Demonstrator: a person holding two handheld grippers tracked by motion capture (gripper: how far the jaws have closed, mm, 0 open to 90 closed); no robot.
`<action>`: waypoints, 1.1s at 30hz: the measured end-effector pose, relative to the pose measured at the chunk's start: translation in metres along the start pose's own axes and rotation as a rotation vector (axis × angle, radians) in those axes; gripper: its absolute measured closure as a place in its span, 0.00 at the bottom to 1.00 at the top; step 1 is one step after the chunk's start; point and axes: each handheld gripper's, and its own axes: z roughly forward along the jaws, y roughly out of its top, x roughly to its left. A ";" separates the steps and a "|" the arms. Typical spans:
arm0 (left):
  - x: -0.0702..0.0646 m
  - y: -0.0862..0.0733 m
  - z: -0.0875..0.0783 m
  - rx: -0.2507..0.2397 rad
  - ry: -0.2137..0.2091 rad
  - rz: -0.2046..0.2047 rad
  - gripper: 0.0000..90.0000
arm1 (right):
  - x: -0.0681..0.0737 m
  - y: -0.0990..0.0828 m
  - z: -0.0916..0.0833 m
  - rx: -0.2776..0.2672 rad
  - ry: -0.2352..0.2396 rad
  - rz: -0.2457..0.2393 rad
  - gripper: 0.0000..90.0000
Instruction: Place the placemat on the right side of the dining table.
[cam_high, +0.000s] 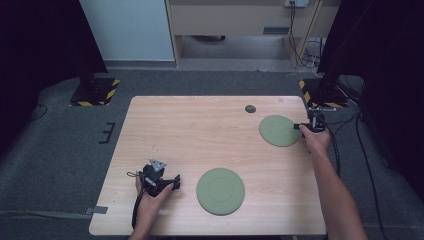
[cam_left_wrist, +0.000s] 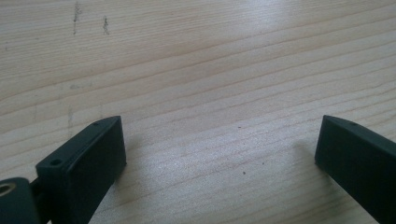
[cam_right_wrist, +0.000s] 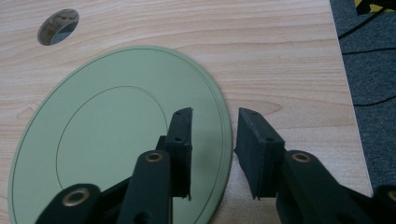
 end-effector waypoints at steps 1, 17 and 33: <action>0.000 0.000 0.000 0.000 0.000 0.000 0.01 | 0.000 0.000 0.000 -0.001 -0.001 0.001 0.71; 0.000 0.000 0.000 0.000 -0.001 0.002 0.02 | 0.009 0.006 -0.010 -0.061 0.033 0.002 0.29; 0.000 0.000 0.000 0.000 -0.003 0.004 0.02 | 0.029 0.014 -0.030 -0.091 0.045 -0.032 0.11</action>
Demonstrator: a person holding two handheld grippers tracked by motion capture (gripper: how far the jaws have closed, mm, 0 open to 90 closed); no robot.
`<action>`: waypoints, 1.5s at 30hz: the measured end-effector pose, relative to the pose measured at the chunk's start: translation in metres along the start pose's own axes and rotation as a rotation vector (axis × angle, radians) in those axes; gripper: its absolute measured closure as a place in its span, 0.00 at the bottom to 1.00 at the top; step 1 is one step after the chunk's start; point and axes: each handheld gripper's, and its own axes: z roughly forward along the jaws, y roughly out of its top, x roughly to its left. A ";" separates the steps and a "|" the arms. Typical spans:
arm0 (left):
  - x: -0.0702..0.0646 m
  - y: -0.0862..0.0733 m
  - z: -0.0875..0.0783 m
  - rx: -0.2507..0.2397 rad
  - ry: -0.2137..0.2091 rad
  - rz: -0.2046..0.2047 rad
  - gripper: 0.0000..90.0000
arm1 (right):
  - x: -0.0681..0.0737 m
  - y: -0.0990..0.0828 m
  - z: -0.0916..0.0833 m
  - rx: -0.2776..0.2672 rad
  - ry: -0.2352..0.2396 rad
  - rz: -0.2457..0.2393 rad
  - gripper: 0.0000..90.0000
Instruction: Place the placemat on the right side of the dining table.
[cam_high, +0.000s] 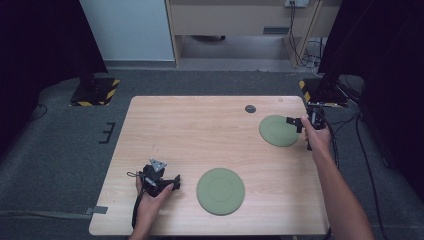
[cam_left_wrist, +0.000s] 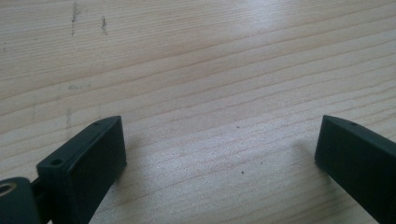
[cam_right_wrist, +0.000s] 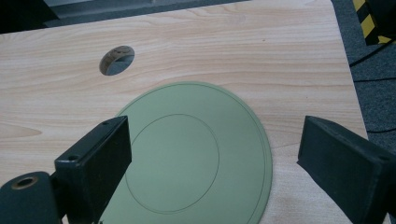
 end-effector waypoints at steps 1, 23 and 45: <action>0.000 0.000 0.000 0.000 0.000 0.000 0.02 | 0.001 0.000 -0.002 -0.004 -0.003 -0.001 0.11; 0.000 -0.001 -0.001 0.000 -0.007 0.006 0.01 | 0.015 -0.019 -0.037 -0.029 0.033 -0.023 0.10; 0.000 -0.002 -0.002 0.002 -0.013 0.012 0.01 | 0.044 -0.047 -0.068 -0.011 0.071 -0.115 0.08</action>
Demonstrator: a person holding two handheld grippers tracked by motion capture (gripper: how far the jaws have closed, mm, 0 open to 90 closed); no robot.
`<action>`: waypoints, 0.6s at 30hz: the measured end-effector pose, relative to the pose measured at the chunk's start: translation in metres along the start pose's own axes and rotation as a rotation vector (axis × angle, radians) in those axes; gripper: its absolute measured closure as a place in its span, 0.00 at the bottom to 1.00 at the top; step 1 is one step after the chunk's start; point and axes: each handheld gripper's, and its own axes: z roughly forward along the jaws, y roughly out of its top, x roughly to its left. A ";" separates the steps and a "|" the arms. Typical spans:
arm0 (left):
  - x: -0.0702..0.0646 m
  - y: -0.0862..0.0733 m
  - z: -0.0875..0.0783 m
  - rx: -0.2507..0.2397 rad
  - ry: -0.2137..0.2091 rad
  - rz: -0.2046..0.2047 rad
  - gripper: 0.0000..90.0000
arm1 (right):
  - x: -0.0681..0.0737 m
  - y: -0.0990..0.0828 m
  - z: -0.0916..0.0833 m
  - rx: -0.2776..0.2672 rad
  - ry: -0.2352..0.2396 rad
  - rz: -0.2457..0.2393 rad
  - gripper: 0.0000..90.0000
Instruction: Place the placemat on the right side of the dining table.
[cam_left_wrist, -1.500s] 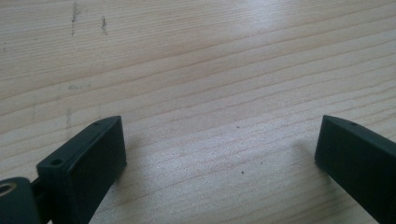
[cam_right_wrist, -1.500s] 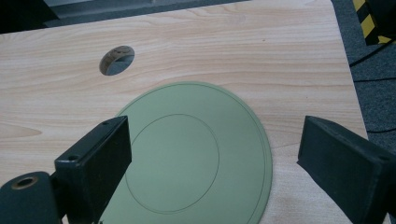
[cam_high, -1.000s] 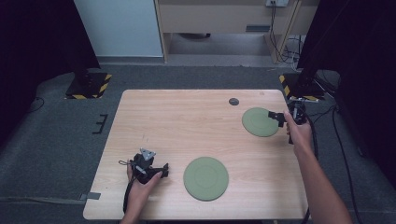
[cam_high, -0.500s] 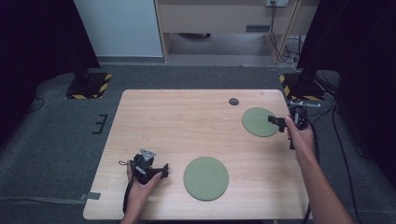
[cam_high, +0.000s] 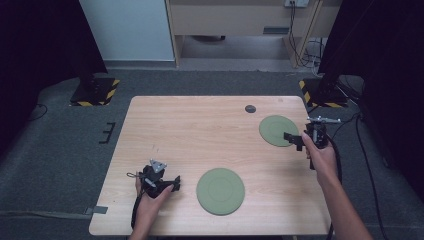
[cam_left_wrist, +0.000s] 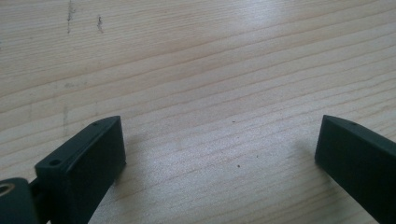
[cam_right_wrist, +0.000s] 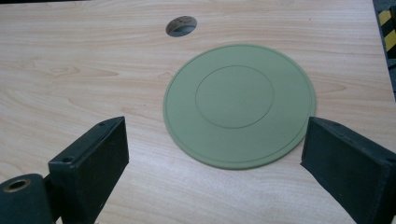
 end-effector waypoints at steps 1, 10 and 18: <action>0.000 0.000 0.000 0.000 0.000 0.000 0.01 | 0.001 -0.002 -0.001 0.003 0.001 -0.003 0.08; 0.000 0.000 0.000 -0.001 -0.001 0.001 0.01 | 0.010 -0.018 -0.006 0.023 0.012 -0.044 0.08; 0.000 0.000 0.000 0.000 -0.001 0.002 0.01 | 0.016 -0.035 -0.006 0.043 0.035 -0.057 0.08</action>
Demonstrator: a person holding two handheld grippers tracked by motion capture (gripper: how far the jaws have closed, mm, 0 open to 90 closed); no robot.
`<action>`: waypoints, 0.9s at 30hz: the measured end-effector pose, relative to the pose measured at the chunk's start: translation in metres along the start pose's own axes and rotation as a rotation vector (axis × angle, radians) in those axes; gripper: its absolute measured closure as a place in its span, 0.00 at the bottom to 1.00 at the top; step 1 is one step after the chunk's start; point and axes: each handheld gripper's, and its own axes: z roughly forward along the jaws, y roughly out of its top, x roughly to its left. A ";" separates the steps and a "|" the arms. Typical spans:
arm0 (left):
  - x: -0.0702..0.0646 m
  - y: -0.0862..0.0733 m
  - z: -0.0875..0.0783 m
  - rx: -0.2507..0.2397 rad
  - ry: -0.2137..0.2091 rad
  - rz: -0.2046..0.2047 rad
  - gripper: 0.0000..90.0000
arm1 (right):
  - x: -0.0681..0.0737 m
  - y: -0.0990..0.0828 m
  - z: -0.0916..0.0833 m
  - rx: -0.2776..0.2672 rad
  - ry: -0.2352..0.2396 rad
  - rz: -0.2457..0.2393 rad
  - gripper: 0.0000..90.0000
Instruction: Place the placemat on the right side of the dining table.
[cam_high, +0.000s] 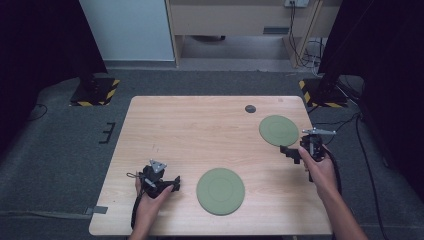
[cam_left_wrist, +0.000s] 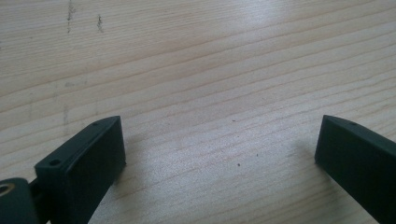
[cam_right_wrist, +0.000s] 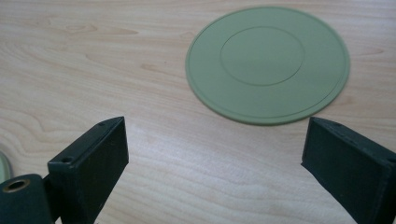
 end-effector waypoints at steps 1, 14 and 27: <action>0.000 0.000 0.000 0.000 0.000 0.000 0.01 | 0.001 -0.002 0.000 0.003 0.002 -0.005 0.08; 0.000 0.000 0.000 0.000 0.000 0.000 0.01 | 0.015 -0.024 0.002 0.040 0.034 -0.042 0.08; 0.000 0.000 0.000 0.000 0.000 0.000 0.01 | 0.037 -0.048 0.021 0.092 0.059 -0.079 0.08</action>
